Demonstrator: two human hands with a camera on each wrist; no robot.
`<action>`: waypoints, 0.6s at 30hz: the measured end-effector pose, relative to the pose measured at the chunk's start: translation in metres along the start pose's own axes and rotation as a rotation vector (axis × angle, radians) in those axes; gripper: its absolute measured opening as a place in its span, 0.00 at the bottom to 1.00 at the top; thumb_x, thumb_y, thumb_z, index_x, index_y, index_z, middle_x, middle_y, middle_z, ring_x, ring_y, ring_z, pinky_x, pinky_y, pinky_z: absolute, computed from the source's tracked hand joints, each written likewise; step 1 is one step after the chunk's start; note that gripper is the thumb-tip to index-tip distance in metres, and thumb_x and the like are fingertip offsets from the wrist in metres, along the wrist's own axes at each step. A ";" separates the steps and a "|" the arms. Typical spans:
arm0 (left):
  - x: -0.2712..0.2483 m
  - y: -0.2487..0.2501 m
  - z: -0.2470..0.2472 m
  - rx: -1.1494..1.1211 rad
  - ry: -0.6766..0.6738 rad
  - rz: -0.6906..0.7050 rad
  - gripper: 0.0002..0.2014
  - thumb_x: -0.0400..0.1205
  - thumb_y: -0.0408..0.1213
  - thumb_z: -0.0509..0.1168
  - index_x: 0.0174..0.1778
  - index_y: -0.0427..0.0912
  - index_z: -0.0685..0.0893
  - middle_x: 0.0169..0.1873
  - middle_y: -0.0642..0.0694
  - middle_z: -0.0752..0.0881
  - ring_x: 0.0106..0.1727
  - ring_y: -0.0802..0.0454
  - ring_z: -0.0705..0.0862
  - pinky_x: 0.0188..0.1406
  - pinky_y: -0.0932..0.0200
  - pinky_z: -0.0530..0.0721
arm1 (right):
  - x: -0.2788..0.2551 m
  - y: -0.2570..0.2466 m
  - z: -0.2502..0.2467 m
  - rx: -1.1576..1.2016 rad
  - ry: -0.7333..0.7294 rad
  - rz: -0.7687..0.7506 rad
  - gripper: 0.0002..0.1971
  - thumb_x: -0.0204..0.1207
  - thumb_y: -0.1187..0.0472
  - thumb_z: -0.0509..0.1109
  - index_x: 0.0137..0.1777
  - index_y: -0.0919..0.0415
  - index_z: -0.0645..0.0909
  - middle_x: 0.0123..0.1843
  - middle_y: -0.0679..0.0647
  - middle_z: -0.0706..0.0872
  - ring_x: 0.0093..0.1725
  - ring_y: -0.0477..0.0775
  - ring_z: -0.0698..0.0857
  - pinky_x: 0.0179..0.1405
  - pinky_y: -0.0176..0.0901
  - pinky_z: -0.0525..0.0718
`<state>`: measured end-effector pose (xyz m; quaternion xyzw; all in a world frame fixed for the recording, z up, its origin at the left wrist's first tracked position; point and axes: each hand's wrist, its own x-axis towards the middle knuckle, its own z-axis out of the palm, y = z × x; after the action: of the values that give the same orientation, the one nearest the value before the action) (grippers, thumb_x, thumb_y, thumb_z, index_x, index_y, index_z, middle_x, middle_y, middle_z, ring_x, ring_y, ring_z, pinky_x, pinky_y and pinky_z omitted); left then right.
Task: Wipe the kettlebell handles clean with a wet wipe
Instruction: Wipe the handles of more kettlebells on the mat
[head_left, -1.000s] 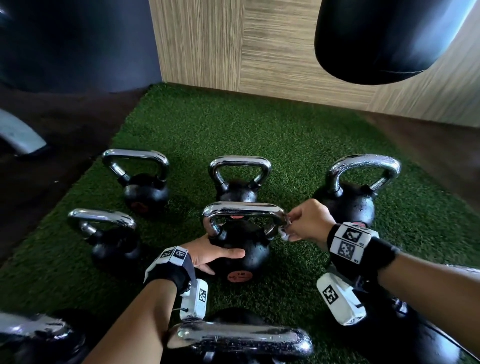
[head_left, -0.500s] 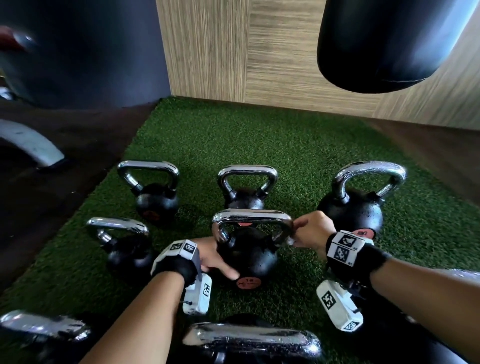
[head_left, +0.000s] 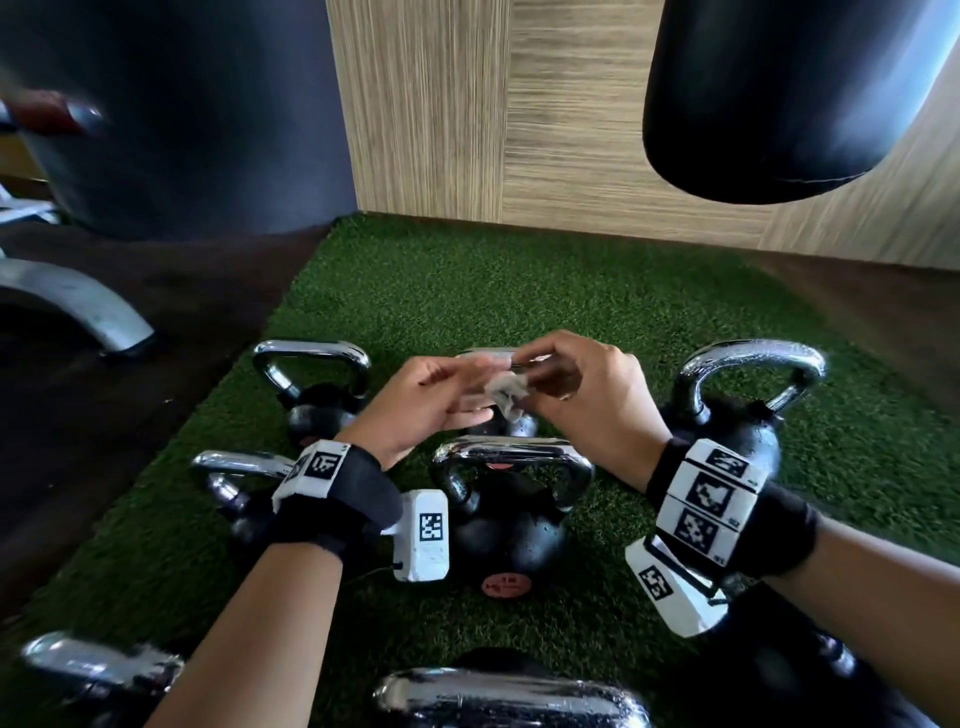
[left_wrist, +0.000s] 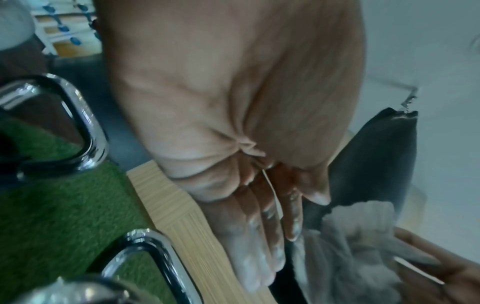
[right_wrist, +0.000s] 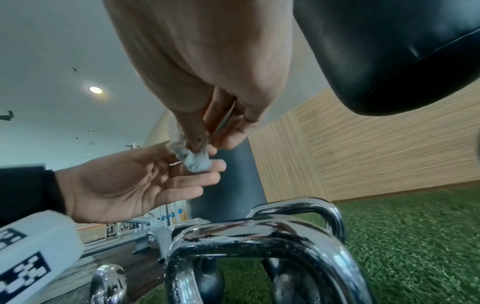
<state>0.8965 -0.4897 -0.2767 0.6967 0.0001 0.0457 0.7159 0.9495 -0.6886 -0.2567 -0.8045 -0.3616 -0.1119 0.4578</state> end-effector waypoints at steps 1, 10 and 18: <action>0.000 -0.001 0.004 -0.055 -0.014 -0.009 0.17 0.78 0.47 0.69 0.59 0.44 0.92 0.54 0.44 0.94 0.50 0.52 0.93 0.59 0.54 0.91 | 0.000 -0.001 0.002 0.008 0.013 -0.005 0.17 0.68 0.63 0.86 0.54 0.50 0.87 0.43 0.40 0.93 0.42 0.32 0.90 0.44 0.26 0.87; -0.001 -0.009 -0.001 -0.077 -0.148 0.000 0.13 0.74 0.36 0.74 0.54 0.44 0.94 0.46 0.45 0.95 0.47 0.56 0.92 0.51 0.61 0.92 | -0.004 0.004 0.006 0.054 0.037 -0.010 0.21 0.62 0.61 0.85 0.48 0.49 0.78 0.37 0.47 0.85 0.31 0.43 0.81 0.30 0.31 0.79; -0.003 -0.037 -0.010 0.449 0.017 0.282 0.13 0.77 0.45 0.79 0.57 0.52 0.94 0.53 0.61 0.93 0.61 0.65 0.90 0.64 0.72 0.82 | -0.043 0.067 0.014 0.026 0.143 0.449 0.35 0.58 0.73 0.75 0.62 0.46 0.70 0.53 0.50 0.80 0.50 0.51 0.82 0.37 0.47 0.83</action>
<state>0.8956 -0.4805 -0.3140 0.8310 -0.0809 0.1493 0.5297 0.9629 -0.7195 -0.3299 -0.8488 -0.1416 -0.0591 0.5059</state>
